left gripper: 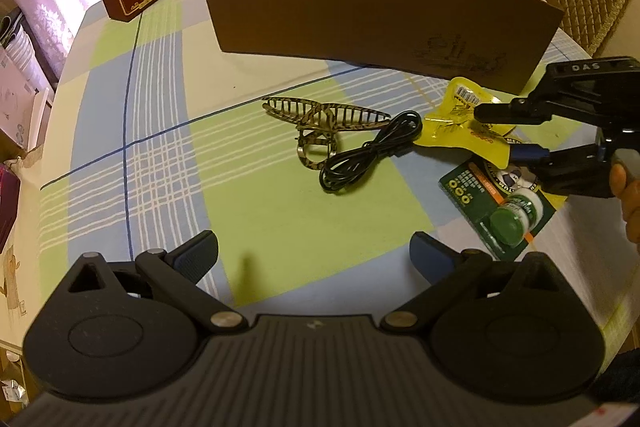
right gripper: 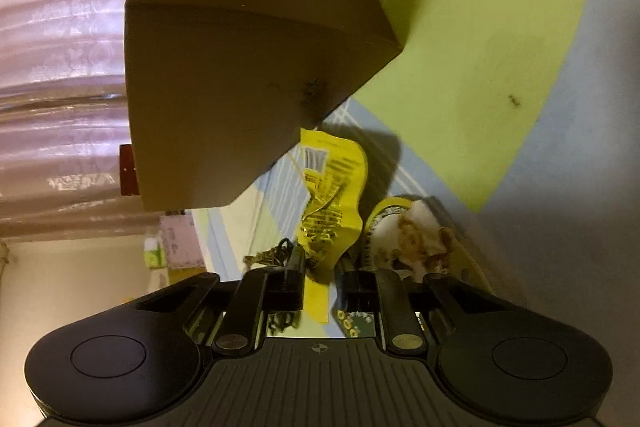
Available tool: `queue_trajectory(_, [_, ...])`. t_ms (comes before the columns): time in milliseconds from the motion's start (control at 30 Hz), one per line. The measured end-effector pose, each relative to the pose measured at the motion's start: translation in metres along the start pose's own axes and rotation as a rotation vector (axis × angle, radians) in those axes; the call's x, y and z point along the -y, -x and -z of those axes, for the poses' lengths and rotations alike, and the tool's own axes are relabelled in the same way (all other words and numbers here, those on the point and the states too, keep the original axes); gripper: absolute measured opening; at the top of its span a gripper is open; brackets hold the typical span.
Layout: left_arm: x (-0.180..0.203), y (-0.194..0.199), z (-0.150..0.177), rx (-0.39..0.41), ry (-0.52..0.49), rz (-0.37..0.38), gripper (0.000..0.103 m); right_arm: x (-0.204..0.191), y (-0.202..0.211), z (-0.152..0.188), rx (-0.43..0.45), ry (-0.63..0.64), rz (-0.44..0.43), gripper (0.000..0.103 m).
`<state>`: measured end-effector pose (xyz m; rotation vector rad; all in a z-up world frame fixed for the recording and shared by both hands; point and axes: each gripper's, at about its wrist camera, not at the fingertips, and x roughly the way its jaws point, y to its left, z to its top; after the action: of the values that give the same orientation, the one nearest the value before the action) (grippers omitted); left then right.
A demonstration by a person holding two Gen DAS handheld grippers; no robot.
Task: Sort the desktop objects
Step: 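Lift the yellow packet with the right gripper toward the box, then grasp the black USB cable with the left gripper while the right gripper carries the packet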
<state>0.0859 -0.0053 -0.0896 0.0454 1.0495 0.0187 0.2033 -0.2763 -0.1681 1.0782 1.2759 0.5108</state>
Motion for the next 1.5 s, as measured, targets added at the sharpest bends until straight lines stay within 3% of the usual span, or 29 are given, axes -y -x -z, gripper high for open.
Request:
queue_trajectory(167, [-0.004, -0.002, -0.001, 0.002, 0.009, -0.001, 0.099, -0.010, 0.010, -0.002, 0.017, 0.032, -0.038, 0.000])
queue_trajectory(600, [0.002, -0.007, -0.015, 0.037, -0.055, 0.039, 0.095, -0.010, 0.062, 0.001, 0.090, -0.014, -0.097, 0.000])
queue_trajectory(800, [0.014, -0.011, -0.027, 0.076, -0.183, 0.097, 0.083, -0.002, 0.090, 0.002, 0.141, -0.039, -0.096, 0.000])
queue_trajectory(1000, [0.031, -0.021, -0.041, 0.090, -0.383, 0.160, 0.064, 0.000, 0.106, 0.006, 0.196, -0.070, -0.097, 0.000])
queue_trajectory(1167, [0.046, -0.042, -0.050, 0.034, -0.501, 0.196, 0.037, 0.007, 0.121, 0.007, 0.233, -0.088, -0.103, 0.000])
queue_trajectory(1500, [0.049, -0.071, -0.058, -0.055, -0.528, 0.206, 0.032, 0.024, 0.146, 0.004, 0.265, -0.119, -0.099, 0.000])
